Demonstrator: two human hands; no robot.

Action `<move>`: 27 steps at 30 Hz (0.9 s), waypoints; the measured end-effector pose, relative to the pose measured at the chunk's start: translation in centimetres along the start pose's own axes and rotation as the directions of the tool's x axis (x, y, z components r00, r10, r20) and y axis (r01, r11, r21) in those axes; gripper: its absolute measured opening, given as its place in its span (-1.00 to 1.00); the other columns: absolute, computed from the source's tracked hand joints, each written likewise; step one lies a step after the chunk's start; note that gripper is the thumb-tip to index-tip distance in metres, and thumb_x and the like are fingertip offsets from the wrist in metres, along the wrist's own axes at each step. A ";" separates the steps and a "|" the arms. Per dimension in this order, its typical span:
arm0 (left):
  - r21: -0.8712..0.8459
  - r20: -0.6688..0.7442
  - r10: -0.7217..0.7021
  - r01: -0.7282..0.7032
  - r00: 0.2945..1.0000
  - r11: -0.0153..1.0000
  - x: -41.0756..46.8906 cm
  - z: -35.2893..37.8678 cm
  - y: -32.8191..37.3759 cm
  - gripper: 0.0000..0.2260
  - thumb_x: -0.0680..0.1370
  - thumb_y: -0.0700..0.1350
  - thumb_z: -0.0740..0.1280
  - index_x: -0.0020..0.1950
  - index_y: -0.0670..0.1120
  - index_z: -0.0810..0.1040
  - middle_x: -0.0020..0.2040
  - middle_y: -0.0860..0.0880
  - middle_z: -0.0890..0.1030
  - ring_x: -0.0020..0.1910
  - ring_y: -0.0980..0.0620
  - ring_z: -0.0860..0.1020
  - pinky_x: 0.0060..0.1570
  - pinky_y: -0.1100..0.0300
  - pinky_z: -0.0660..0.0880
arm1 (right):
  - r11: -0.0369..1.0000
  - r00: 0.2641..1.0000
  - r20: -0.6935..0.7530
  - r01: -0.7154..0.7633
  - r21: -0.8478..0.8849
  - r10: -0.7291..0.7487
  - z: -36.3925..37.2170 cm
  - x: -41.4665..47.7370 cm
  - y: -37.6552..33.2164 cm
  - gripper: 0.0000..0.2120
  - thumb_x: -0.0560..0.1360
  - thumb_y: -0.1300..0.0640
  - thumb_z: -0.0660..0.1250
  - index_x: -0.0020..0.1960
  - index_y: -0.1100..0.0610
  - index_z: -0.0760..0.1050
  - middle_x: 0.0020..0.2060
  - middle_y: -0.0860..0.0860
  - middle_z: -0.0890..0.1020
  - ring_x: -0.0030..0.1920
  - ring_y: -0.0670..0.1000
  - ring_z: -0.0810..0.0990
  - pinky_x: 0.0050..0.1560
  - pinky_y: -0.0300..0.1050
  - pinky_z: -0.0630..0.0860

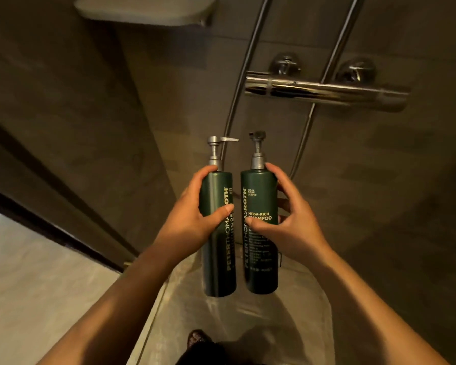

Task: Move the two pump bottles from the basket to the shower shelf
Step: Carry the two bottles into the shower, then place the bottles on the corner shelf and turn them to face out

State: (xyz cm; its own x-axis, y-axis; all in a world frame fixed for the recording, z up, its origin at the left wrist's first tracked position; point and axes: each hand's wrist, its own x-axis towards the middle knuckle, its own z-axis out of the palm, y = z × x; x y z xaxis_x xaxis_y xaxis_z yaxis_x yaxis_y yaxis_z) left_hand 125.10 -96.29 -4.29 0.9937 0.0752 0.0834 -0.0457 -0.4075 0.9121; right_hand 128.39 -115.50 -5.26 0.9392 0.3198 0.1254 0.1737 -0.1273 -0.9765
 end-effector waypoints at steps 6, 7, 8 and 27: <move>-0.005 -0.106 0.065 -0.066 0.992 0.998 2.5 -4.4 1.7 -0.41 0.42 0.02 0.42 0.30 0.37 0.20 0.18 0.20 0.45 0.06 0.25 0.52 -0.05 0.25 0.52 | 0.992 0.991 0.074 0.116 -0.043 -0.112 1.6 4.6 -2.8 -0.16 0.28 0.22 0.55 0.38 -0.29 0.26 0.30 -0.20 0.44 0.23 -0.22 0.46 0.05 -0.37 0.48; 0.008 -0.123 0.086 -0.085 0.989 0.996 3.0 -5.2 2.0 -0.41 0.42 0.02 0.42 0.31 0.35 0.20 0.18 0.22 0.44 0.07 0.25 0.51 -0.01 0.22 0.51 | 0.991 0.989 0.082 0.131 -0.042 -0.127 1.8 5.4 -3.3 -0.15 0.28 0.21 0.56 0.38 -0.30 0.26 0.29 -0.23 0.43 0.21 -0.26 0.45 0.00 -0.42 0.47; 0.020 -0.137 0.107 -0.105 0.985 0.994 3.5 -6.1 2.3 -0.41 0.42 0.02 0.42 0.31 0.34 0.20 0.17 0.24 0.44 0.08 0.27 0.50 0.01 0.22 0.50 | 0.989 0.986 0.088 0.145 -0.038 -0.141 2.1 6.2 -3.9 -0.15 0.28 0.21 0.56 0.37 -0.33 0.25 0.28 -0.24 0.42 0.18 -0.28 0.46 -0.04 -0.45 0.46; 0.126 -0.233 0.356 -0.335 0.905 0.934 11.5 -17.8 7.8 -0.40 0.43 -0.03 0.41 0.35 0.30 0.20 0.18 0.24 0.41 0.08 0.36 0.47 -0.09 0.46 0.48 | 0.899 0.900 0.126 0.429 -0.082 -0.418 6.4 19.1 -14.2 -0.13 0.27 0.08 0.55 0.35 -0.44 0.16 0.31 -0.22 0.38 0.10 -0.30 0.47 -0.18 -0.48 0.49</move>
State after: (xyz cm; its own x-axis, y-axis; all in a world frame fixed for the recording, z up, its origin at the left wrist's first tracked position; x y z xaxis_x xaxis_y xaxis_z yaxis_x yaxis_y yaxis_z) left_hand 134.39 -82.38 10.90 0.8588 0.1354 0.4940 -0.3625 -0.5207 0.7730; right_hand 141.99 -101.55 9.91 0.7351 0.4589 0.4991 0.5837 -0.0538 -0.8102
